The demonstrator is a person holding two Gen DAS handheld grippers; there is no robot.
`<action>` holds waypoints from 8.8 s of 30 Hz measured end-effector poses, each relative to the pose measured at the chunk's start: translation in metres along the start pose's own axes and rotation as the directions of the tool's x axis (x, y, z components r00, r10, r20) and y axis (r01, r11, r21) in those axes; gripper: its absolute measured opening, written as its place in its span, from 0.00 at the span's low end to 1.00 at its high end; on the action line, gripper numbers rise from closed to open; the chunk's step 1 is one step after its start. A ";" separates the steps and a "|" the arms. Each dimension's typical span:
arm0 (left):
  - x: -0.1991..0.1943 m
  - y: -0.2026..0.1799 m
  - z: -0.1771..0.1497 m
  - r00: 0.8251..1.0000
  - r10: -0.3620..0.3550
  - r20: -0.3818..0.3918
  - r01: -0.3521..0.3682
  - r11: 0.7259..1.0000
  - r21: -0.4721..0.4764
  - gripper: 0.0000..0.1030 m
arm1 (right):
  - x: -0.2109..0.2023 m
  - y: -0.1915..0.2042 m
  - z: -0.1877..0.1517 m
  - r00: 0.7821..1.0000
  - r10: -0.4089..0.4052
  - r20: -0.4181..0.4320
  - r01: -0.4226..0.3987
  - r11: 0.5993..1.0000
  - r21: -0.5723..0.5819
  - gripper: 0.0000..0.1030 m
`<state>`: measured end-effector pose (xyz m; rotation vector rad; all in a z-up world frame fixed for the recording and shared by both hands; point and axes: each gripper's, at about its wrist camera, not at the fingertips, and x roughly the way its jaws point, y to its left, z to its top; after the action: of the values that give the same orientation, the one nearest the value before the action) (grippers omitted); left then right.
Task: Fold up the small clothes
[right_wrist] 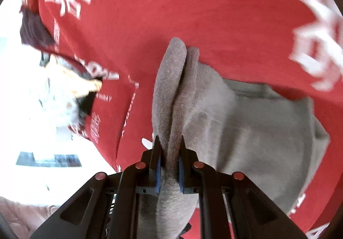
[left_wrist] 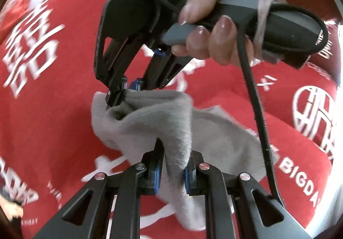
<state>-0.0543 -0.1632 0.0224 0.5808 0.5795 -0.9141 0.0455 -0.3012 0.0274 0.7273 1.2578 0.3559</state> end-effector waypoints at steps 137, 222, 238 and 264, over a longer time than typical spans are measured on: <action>0.093 0.055 -0.051 0.808 -0.312 -0.500 -0.031 0.825 -0.564 0.58 | -0.025 -0.137 -0.176 0.955 -0.280 0.101 0.200 0.854 0.481 0.51; 0.031 0.141 -0.078 0.772 -0.630 -0.089 0.297 0.480 -0.825 0.40 | 0.015 -0.104 -0.080 0.935 0.296 0.196 -0.352 0.847 0.398 0.37; -0.034 0.177 -0.213 0.802 -0.438 -0.407 -0.020 0.660 -0.751 0.41 | 0.137 -0.041 -0.117 0.983 0.184 0.012 -0.174 0.904 0.391 0.37; -0.075 0.159 -0.177 0.836 -0.143 -0.530 -0.223 0.794 -0.566 0.97 | 0.147 0.037 -0.180 0.915 -0.397 -0.078 0.399 0.917 0.014 0.37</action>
<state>0.0066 0.0750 -0.0171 0.2459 1.3304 -0.4449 -0.0759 -0.1302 -0.0783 0.4680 1.4480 0.0290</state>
